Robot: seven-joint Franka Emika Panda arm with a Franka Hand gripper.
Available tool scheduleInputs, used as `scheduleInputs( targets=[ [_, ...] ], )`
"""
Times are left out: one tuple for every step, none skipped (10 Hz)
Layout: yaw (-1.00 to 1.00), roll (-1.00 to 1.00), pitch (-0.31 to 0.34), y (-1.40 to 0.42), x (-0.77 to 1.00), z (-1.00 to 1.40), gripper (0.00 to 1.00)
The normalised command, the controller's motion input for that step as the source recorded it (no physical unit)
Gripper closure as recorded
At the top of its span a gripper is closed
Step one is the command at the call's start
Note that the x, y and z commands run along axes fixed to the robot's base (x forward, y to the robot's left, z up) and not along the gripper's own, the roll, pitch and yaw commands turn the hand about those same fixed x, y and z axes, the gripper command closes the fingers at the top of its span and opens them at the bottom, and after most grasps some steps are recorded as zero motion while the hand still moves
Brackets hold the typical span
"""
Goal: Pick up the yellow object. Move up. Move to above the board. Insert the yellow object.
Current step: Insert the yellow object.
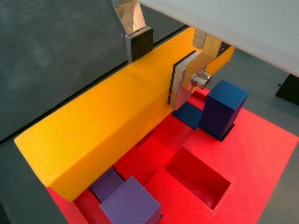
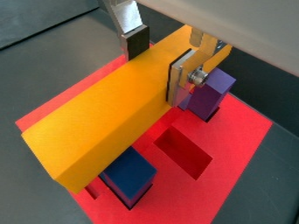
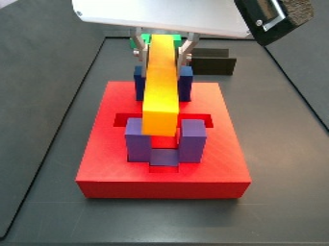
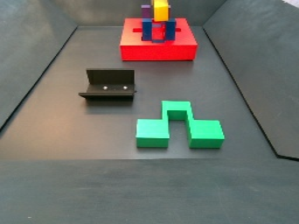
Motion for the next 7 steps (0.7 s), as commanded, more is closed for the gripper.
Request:
scheduleInputs(
  targets=[
    [0.0, 0.0, -0.019, -0.06, 0.08, -0.09, 1.0],
    [-0.06, 0.0, -0.04, -0.03, 0.17, -0.23, 1.0],
    [-0.05, 0.0, -0.053, -0.01, 0.21, -0.2, 1.0],
    [-0.02, 0.0, -0.044, -0.01, 0.25, -0.13, 1.0],
    [0.0, 0.0, 0.0, 0.0, 0.12, -0.02, 1.0],
    [0.0, 0.05, 0.0, 0.0, 0.0, -0.01, 1.0],
    [0.0, 0.05, 0.0, 0.0, -0.03, -0.01, 1.0]
  ],
)
